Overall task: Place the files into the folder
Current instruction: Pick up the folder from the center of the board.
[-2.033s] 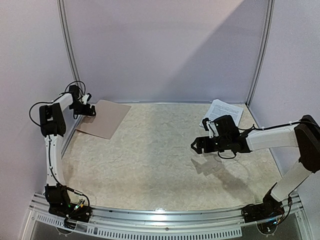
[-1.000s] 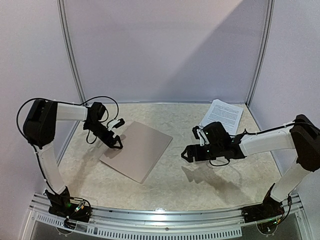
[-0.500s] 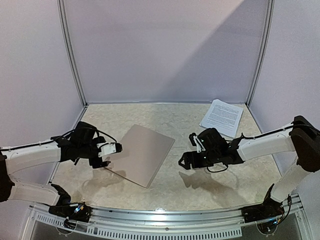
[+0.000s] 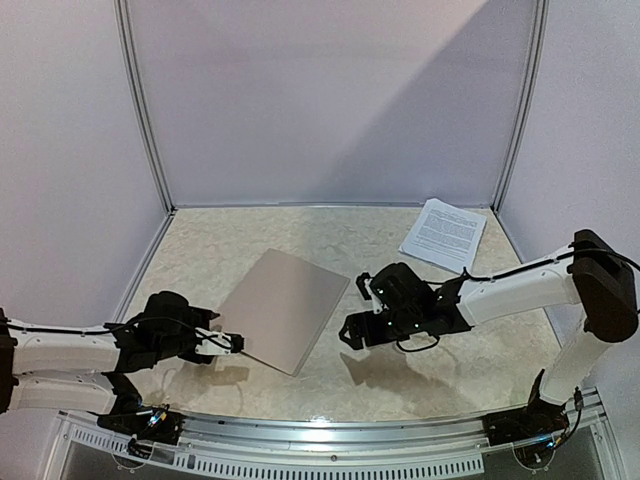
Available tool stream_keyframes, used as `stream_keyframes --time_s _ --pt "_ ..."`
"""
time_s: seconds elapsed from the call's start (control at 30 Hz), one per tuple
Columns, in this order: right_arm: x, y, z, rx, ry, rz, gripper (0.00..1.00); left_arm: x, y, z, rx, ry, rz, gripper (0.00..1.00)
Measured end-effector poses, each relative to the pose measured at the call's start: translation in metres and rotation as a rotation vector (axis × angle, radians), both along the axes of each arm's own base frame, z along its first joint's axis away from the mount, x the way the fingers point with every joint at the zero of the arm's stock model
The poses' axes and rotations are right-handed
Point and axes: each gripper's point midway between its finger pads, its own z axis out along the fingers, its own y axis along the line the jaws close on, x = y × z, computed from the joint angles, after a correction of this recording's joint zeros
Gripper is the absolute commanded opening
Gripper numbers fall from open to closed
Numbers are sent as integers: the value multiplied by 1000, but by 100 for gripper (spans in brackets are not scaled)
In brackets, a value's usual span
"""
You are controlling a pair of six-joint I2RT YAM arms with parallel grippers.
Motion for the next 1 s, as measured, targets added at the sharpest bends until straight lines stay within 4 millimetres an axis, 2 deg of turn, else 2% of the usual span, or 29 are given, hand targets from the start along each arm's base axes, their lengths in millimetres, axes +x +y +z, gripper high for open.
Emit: stream_keyframes --time_s 0.13,0.23,0.5,0.63,0.77,1.0 --pt "-4 1 -5 -7 12 -1 86 3 6 -1 2 -74 13 54" --pt "-5 1 -8 -14 18 -1 86 8 7 7 -15 -128 31 46" --pt "-1 9 -10 -7 41 -27 84 19 3 31 -117 -253 67 46" --pt "1 13 -8 40 80 -94 81 25 -1 44 -187 -290 90 30" --pt "0 24 -6 156 132 -148 77 27 -8 46 -239 -276 96 2" --pt "4 51 -4 337 224 -213 72 24 -22 44 -288 -230 79 0"
